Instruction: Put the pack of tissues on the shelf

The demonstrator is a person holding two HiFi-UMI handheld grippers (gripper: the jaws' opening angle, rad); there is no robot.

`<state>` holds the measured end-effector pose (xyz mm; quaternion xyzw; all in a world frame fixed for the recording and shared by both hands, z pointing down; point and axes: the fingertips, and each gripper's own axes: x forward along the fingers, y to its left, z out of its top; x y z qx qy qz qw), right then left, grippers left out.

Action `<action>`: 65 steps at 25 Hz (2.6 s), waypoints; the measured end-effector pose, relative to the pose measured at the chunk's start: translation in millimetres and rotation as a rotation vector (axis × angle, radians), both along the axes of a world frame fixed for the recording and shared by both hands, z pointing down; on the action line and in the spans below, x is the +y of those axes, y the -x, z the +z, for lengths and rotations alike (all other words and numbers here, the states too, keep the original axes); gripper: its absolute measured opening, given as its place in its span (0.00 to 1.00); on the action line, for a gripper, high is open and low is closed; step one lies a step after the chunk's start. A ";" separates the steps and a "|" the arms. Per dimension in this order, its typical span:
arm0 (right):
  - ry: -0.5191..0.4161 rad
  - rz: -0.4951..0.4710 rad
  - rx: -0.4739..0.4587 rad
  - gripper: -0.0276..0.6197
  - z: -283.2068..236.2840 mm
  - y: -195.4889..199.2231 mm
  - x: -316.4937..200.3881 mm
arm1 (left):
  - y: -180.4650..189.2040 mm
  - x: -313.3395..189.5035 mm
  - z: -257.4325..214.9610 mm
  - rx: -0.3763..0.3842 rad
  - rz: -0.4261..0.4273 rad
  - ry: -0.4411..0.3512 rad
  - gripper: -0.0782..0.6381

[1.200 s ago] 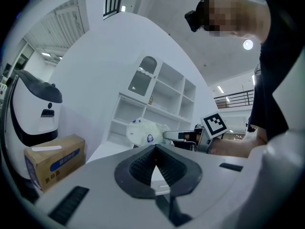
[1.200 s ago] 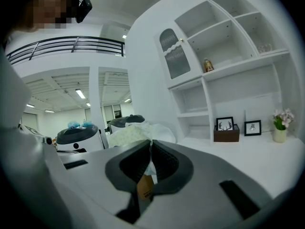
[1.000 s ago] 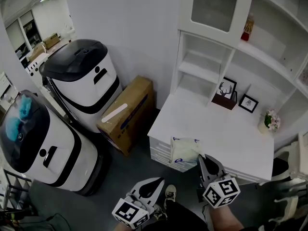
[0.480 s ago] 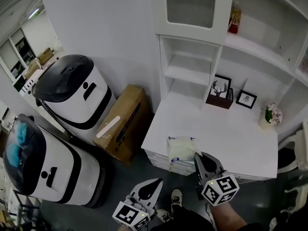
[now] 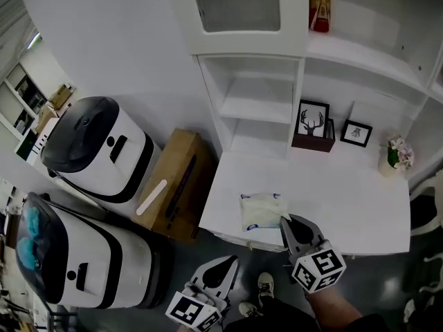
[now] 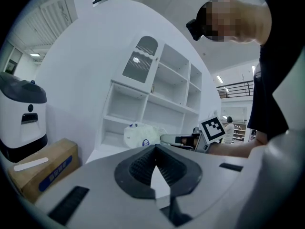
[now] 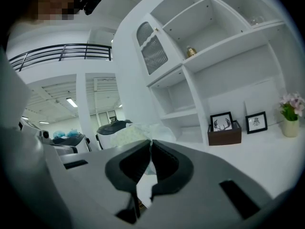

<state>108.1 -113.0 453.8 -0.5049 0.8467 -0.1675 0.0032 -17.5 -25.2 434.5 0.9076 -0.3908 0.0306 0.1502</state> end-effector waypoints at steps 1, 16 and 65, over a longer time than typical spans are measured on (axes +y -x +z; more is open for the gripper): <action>0.002 0.000 -0.003 0.05 2.5 -1.3 -4.9 | -2.7 -4.7 0.6 -0.006 0.003 0.000 0.11; 0.027 0.009 -0.010 0.05 17.0 16.8 -41.0 | 13.1 -57.1 6.2 0.002 0.018 -0.013 0.11; -0.126 0.314 0.060 0.05 -83.0 114.0 -69.3 | 159.7 -121.1 -59.1 0.081 0.231 -0.143 0.11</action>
